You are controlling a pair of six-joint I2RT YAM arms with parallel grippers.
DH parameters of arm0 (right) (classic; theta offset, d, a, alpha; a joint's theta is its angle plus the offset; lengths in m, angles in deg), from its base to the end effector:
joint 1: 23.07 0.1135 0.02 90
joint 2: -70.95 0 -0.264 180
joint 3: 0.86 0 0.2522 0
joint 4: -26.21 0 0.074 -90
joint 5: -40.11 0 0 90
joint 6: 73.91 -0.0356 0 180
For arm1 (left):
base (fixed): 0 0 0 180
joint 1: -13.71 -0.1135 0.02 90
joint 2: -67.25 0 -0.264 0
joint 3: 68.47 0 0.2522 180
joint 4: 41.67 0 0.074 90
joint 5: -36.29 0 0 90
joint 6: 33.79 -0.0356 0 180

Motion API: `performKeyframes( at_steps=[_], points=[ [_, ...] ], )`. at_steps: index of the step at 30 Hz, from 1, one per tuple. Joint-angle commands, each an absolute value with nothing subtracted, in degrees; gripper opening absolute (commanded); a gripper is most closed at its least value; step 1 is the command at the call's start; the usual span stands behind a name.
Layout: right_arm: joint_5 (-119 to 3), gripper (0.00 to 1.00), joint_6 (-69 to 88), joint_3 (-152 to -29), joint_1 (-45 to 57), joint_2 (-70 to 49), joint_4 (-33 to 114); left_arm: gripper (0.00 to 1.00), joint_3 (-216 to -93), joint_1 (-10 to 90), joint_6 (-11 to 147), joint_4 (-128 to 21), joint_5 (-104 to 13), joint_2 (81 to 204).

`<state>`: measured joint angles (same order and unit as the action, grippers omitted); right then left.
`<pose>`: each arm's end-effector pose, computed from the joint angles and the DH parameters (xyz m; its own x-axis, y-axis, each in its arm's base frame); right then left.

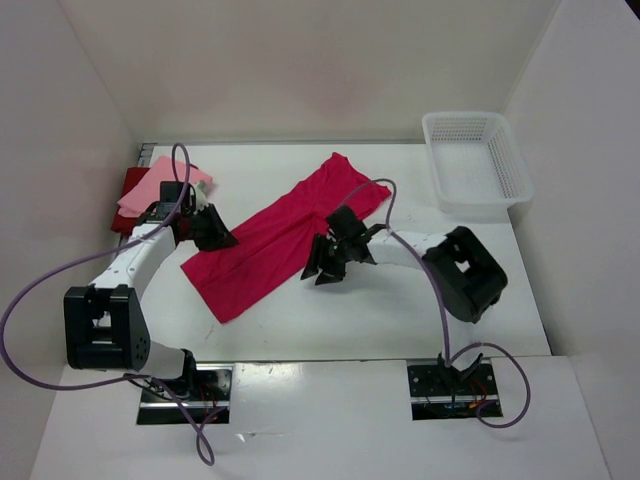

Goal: Fold and stack the t-shirts
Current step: Rotate the tshirt 85 degrees

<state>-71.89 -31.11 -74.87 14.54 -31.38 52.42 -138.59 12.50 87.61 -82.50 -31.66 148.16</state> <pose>0.2774 0.2306 0.1646 -0.9799 0.1039 -0.1704 -0.0281 0.7736 0.6331 0.2927 -0.0072 0.2431 -0.7802 -0.4995 -0.3766 -0.2261 0.7865 -0.5747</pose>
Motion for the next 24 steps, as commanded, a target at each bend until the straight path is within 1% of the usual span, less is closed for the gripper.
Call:
performKeyframes(
  at_steps=[1, 4, 6, 9, 10, 12, 13, 14, 16, 17, 18, 19, 21, 22, 23, 24],
  points=[
    [-70.2, 0.56, -36.1, -77.1, 17.6, -35.0, 39.3, 0.25, -141.1, 12.3, 85.4, -82.9, -32.2, 148.8],
    [-68.0, 0.56, -39.5, -77.6, 18.7, -39.5, 37.1, 0.27, -141.1, 12.3, 85.4, -82.9, -32.2, 148.8],
    [-67.1, 0.56, -42.3, -78.3, 19.2, -42.6, 35.1, 0.27, -141.1, 12.3, 85.4, -82.9, -32.2, 149.3],
    [-64.8, 0.49, -42.8, -82.3, 19.7, -47.1, 36.1, 0.28, -141.1, 12.3, 85.4, -82.3, -32.2, 149.3],
    [-64.7, 0.35, -42.8, -83.3, 19.7, -48.2, 36.1, 0.28, -141.8, 12.3, 85.4, -82.3, -32.2, 149.9],
    [-65.3, 0.22, -42.2, -85.9, 19.7, -50.0, 38.7, 0.30, -142.6, 12.3, 85.9, -81.8, -31.7, 149.9],
    [-66.0, 0.09, -42.2, -85.9, 19.7, -50.0, 38.7, 0.32, -142.6, 12.3, 85.9, -81.3, -30.9, 149.9],
    [-66.0, 0.05, -42.2, -85.3, 19.7, -50.0, 39.3, 0.32, -143.5, 12.3, 85.9, -81.3, -30.9, 150.4],
    [-67.3, 0.02, -40.0, -82.2, 18.3, -45.6, 40.8, 0.34, -144.8, 13.0, 85.9, -81.3, -32.1, 151.5],
    [-67.9, 0.02, -38.7, -80.9, 17.7, -43.7, 41.9, 0.34, -144.8, 13.6, 85.9, -80.7, -32.1, 152.1],
    [-67.9, 0.02, -35.5, -78.1, 17.0, -41.7, 45.8, 0.36, -146.6, 14.3, 85.9, -80.7, -31.6, 153.6],
    [-68.6, 0.02, -33.8, -76.4, 14.9, -37.4, 47.9, 0.38, -147.4, 14.3, 85.9, -79.9, -31.6, 154.5],
    [-71.3, 0.02, -28.3, -71.3, 12.1, -33.1, 54.3, 0.41, -149.1, 16.1, 85.9, -78.9, -31.6, 157.3],
    [-72.1, 0.02, -26.5, -69.6, 9.0, -29.0, 55.9, 0.43, -151.5, 16.6, 85.9, -78.1, -31.6, 158.6],
    [-73.8, 0.02, -24.6, -66.8, 7.5, -27.3, 57.4, 0.45, -152.7, 17.9, 85.9, -77.6, -31.6, 159.9],
    [-73.8, 0.05, -20.6, -66.2, 4.7, -25.8, 62.2, 0.45, -154.0, 18.5, 85.9, -76.6, -31.6, 162.8]
  ],
)
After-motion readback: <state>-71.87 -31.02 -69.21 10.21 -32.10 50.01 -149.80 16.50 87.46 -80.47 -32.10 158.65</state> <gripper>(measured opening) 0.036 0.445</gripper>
